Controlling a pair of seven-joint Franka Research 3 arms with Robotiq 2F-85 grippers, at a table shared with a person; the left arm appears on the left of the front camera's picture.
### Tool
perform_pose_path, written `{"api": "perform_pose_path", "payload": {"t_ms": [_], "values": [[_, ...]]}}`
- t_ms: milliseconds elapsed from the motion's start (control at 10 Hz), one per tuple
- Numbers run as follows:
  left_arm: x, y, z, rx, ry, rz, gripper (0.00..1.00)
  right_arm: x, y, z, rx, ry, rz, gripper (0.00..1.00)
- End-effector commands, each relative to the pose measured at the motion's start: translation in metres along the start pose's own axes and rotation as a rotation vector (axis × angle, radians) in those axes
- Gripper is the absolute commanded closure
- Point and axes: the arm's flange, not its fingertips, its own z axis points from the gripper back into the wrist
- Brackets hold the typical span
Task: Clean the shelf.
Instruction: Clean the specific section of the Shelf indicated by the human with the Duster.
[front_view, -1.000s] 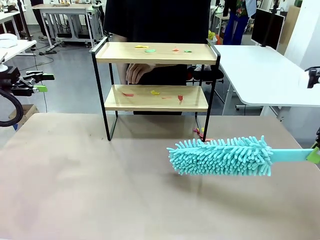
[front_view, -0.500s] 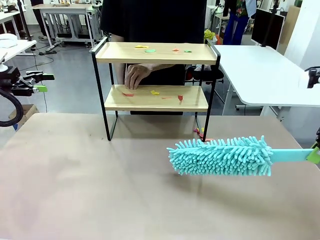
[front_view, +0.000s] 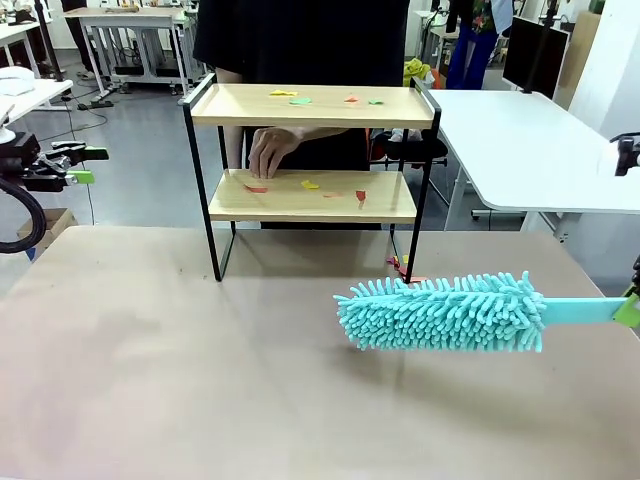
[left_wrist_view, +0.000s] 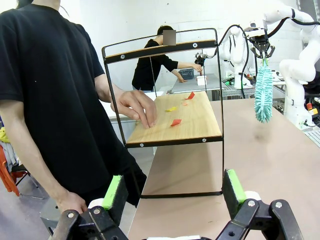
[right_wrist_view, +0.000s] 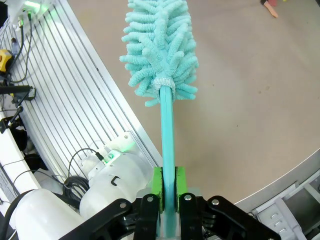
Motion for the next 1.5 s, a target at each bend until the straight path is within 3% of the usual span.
{"api": "perform_pose_path", "payload": {"t_ms": [0, 600, 700, 1200, 1400], "values": [[0.002, -0.001, 0.0, 0.001, -0.002, -0.004, 0.0, 0.001, 0.0, 0.001, 0.0, -0.009, -0.01, 0.87], [0.002, -0.001, 0.0, 0.001, -0.002, -0.004, 0.0, 0.0, 0.0, 0.0, 0.0, 0.0, 0.0, 0.87], [0.002, -0.001, 0.0, 0.001, -0.002, -0.004, 0.0, 0.015, 0.012, 0.004, -0.023, 0.012, 0.003, 0.87], [0.002, -0.001, 0.0, 0.001, -0.002, -0.004, 0.0, 0.088, 0.071, 0.017, 0.006, -0.144, -0.114, 0.87], [0.002, -0.001, 0.0, 0.001, -0.002, -0.004, 0.0, 0.119, 0.098, 0.007, -0.069, -0.248, -0.285, 0.87]]}}
